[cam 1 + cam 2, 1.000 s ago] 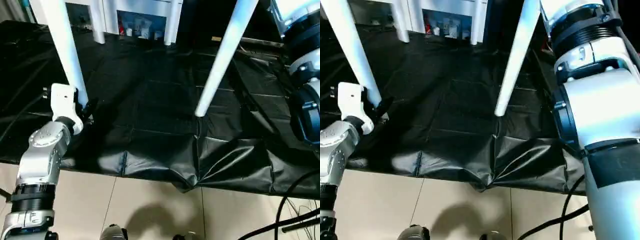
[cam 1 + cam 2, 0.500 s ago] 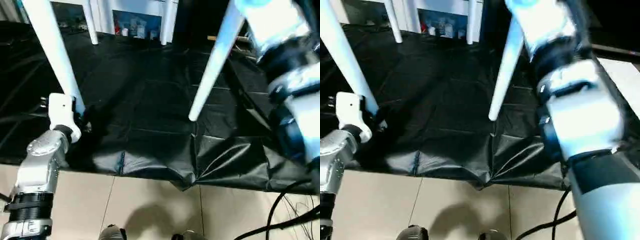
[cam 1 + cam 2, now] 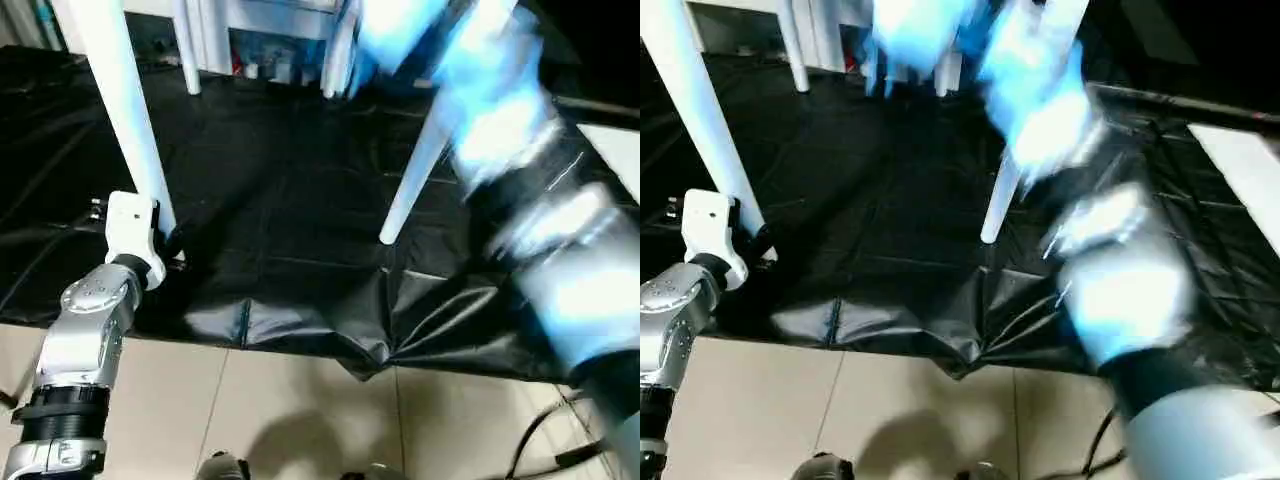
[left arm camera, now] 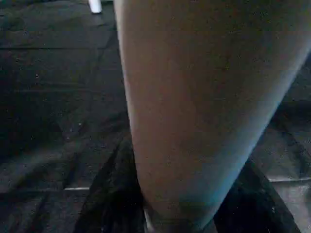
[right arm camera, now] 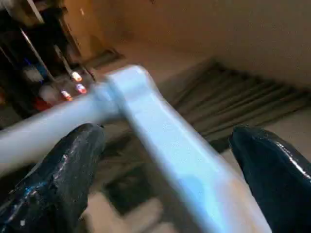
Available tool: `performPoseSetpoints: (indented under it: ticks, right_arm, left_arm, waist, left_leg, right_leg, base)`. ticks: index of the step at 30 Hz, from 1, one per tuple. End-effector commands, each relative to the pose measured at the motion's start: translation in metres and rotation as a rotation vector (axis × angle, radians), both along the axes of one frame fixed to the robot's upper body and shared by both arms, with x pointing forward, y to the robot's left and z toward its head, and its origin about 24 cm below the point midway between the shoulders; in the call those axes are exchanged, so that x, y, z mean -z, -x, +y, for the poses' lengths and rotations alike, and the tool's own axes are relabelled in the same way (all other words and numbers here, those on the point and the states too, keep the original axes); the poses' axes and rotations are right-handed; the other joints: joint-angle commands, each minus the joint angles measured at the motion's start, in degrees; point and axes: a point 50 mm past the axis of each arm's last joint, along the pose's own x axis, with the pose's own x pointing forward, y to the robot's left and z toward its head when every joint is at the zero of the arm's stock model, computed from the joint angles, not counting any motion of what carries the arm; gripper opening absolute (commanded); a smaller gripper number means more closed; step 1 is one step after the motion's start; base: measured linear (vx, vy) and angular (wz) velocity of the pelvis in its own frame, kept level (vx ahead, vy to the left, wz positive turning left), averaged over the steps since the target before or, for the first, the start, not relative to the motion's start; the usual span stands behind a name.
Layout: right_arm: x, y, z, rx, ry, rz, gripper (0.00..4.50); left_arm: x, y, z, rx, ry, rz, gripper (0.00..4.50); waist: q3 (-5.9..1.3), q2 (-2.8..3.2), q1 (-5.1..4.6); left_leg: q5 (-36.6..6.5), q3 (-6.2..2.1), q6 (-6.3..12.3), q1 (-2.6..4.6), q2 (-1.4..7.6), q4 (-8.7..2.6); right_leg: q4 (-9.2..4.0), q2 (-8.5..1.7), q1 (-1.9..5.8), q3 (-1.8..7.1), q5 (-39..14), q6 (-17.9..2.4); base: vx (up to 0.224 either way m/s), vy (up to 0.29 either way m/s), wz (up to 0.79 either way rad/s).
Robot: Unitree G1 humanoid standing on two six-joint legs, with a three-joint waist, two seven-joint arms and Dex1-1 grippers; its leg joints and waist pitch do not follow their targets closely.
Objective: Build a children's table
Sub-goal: Flip table
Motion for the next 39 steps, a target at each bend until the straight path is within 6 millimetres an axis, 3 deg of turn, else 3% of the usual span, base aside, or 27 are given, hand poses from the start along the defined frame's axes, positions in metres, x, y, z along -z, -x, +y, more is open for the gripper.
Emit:
performPoseSetpoints:
  ticks: [1, 2, 3, 4, 5, 7, 8, 12, 14, 15, 19, 22, 27, 29, 33, 35, 36, 39]
  right_arm:
    - [0.031, 0.005, -0.004, -0.023, -0.042, 0.136, 4.50]
    - [0.045, 0.008, -0.007, -0.016, -0.077, 0.194, 4.50]
    - [0.045, 0.008, -0.007, -0.015, -0.079, 0.196, 4.50]
    - [0.061, 0.010, -0.013, -0.003, -0.143, 0.294, 4.50]
    - [0.069, 0.010, -0.017, 0.007, -0.183, 0.354, 4.50]
    - [0.074, 0.011, -0.020, 0.017, -0.206, 0.385, 4.50]
    - [0.089, 0.013, -0.033, 0.051, -0.293, 0.504, 4.50]
    - [0.108, 0.025, -0.057, 0.110, -0.344, 0.610, 4.50]
    - [0.116, 0.033, -0.065, 0.129, -0.345, 0.651, 4.50]
    - [0.120, 0.037, -0.068, 0.135, -0.346, 0.664, 4.50]
    - [0.135, 0.043, -0.086, 0.277, -0.391, 0.728, 4.50]
    - [0.139, 0.026, -0.100, 0.427, -0.435, 0.806, 4.50]
    - [0.137, -0.001, -0.107, 0.485, -0.467, 0.902, 4.50]
    - [0.139, -0.008, -0.108, 0.497, -0.458, 0.943, 4.50]
    - [0.144, -0.023, -0.102, 0.460, -0.395, 1.024, 4.50]
    - [0.149, -0.038, -0.102, 0.486, -0.390, 1.082, 4.50]
    - [0.151, -0.042, -0.102, 0.499, -0.387, 1.102, 4.50]
    - [0.157, -0.052, -0.102, 0.498, -0.390, 1.195, 4.50]
  left_arm:
    - [-0.012, -0.003, 0.007, -0.018, -0.016, -0.056, 1.80]
    - [-0.011, -0.002, 0.009, -0.025, -0.028, -0.052, 2.15]
    - [-0.011, -0.002, 0.009, -0.025, -0.029, -0.052, 2.15]
    - [-0.010, -0.001, 0.011, -0.026, -0.043, -0.046, 2.15]
    - [-0.010, -0.001, 0.012, -0.023, -0.048, -0.045, 2.17]
    - [-0.010, -0.001, 0.012, -0.024, -0.054, -0.046, 2.43]
    - [-0.010, 0.000, 0.014, -0.036, -0.079, -0.051, 2.55]
    - [-0.007, 0.001, 0.012, -0.017, -0.072, -0.057, 2.55]
    - [-0.005, 0.001, 0.010, -0.013, -0.069, -0.057, 2.55]
    - [-0.004, 0.001, 0.011, -0.016, -0.071, -0.053, 2.55]
    - [-0.001, 0.002, 0.013, -0.034, -0.078, -0.040, 2.55]
    - [-0.002, 0.002, 0.013, -0.029, -0.076, -0.043, 2.55]
    - [-0.002, 0.003, 0.014, -0.045, -0.071, -0.042, 2.55]
    - [-0.002, 0.004, 0.015, -0.053, -0.067, -0.041, 2.55]
    - [-0.003, 0.006, 0.018, -0.061, -0.063, -0.044, 2.55]
    - [-0.004, 0.007, 0.019, -0.059, -0.058, -0.042, 2.55]
    - [-0.003, 0.008, 0.019, -0.057, -0.060, -0.039, 2.55]
    - [-0.005, 0.009, 0.020, -0.052, -0.063, -0.035, 2.55]
  waist:
    - [-4.85, 1.98, -0.09]
    - [-4.81, 1.88, -0.06]
    - [-4.73, 2.00, -0.07]
    - [-4.66, 1.91, -0.30]
    - [-4.55, 1.80, -0.52]
    - [-4.51, 1.84, -0.46]
    - [-4.31, 1.64, -0.67]
    - [-3.98, 1.43, -0.40]
    - [-4.18, 1.45, -0.44]
    - [-4.21, 1.26, -0.52]
    - [-4.02, 1.44, -0.73]
    - [-3.96, 1.29, -1.21]
    - [-3.77, 0.92, -1.92]
    - [-3.76, 1.11, -1.79]
    - [-3.59, 0.98, -1.76]
    - [-3.10, 0.84, -1.84]
    - [-3.41, 0.94, -1.83]
    - [-2.83, 1.01, -1.70]
  left_leg:
    - [-10.4, 0.10, 0.57, 3.01, 0.72, -4.68]
    - [-12.4, 0.07, -0.50, 3.25, 0.65, -4.83]
    - [-14.2, 0.01, -1.21, 3.37, 0.75, -5.05]
    - [-15.6, -0.09, -1.82, 3.27, 0.65, -5.18]
    - [-19.9, -0.28, -3.28, 3.43, 0.65, -5.48]
    - [-21.0, -0.35, -3.70, 3.50, 0.63, -5.60]
    - [-21.8, -0.36, -3.77, 3.48, 0.53, -5.68]
    - [-25.6, -0.50, -4.61, 4.00, 0.48, -6.04]
    - [-24.3, -0.65, -4.51, 3.91, 0.49, -6.27]
    - [-23.4, -0.67, -4.28, 3.49, 0.40, -6.33]
    - [-24.8, -0.74, -4.33, 3.64, 0.32, -6.24]
    - [-25.1, -0.81, -4.67, 3.67, 0.17, -6.24]
    - [-25.2, -0.86, -4.47, 3.42, -0.01, -6.01]
    - [-24.9, -0.75, -4.42, 3.65, 0.02, -5.93]
    - [-21.8, -0.56, -3.43, 3.25, 0.07, -5.98]
    - [-20.6, -0.46, -3.04, 3.02, 0.04, -6.05]
    - [-19.8, -0.45, -2.94, 3.03, 0.00, -5.93]
    - [-18.2, -0.20, -2.04, 3.07, 0.07, -5.86]
  right_leg:
    - [-3.38, -1.94, 2.96, 1.64, 2.3, -11.5]
    - [-3.72, -1.90, 3.02, 1.72, 0.2, -11.1]
    - [-3.81, -1.97, 2.86, 1.67, -1.6, -11.1]
    - [-3.99, -1.86, 2.95, 1.66, -3.5, -10.8]
    - [-4.46, -2.04, 2.87, 1.77, -8.5, -9.7]
    - [-4.66, -2.14, 2.70, 1.82, -10.4, -9.0]
    - [-5.15, -2.04, 2.65, 1.93, -12.2, -8.0]
    - [-6.35, -2.41, 2.22, 2.07, -20.0, -5.7]
    - [-6.35, -2.34, 2.50, 2.00, -19.0, -5.6]
    - [-6.29, -2.38, 2.66, 1.95, -18.4, -5.6]
    - [-6.65, -2.42, 2.18, 1.94, -21.0, -5.2]
    - [-6.64, -2.20, 2.03, 1.87, -21.6, -5.0]
    - [-6.66, -2.36, 1.98, 1.73, -22.4, -5.0]
    - [-6.71, -2.31, 1.79, 1.78, -22.1, -5.0]
    - [-6.08, -2.21, 2.15, 1.83, -16.2, -6.4]
    - [-5.87, -2.17, 2.04, 1.85, -14.5, -7.3]
    - [-5.70, -2.27, 2.37, 1.80, -13.8, -7.8]
    - [-5.53, -2.21, 2.11, 1.87, -11.2, -9.1]
  base:
    - [0.000, 0.000, 0.00]
    - [0.000, 0.000, 0.00]
    - [0.000, 0.000, 0.00]
    - [0.000, 0.000, 0.00]
    - [0.000, 0.000, 0.00]
    - [0.000, 0.000, 0.00]
    - [0.000, 0.000, 0.00]
    - [0.000, 0.000, 0.00]
    - [0.000, 0.000, 0.00]
    - [0.000, 0.000, 0.00]
    - [0.000, 0.000, 0.00]
    - [0.000, 0.000, 0.00]
    - [0.000, 0.000, 0.00]
    - [0.000, 0.000, 0.00]
    - [0.000, 0.000, 0.00]
    - [0.000, 0.000, 0.00]
    - [0.000, 0.000, 0.00]
    - [0.000, 0.000, 0.00]
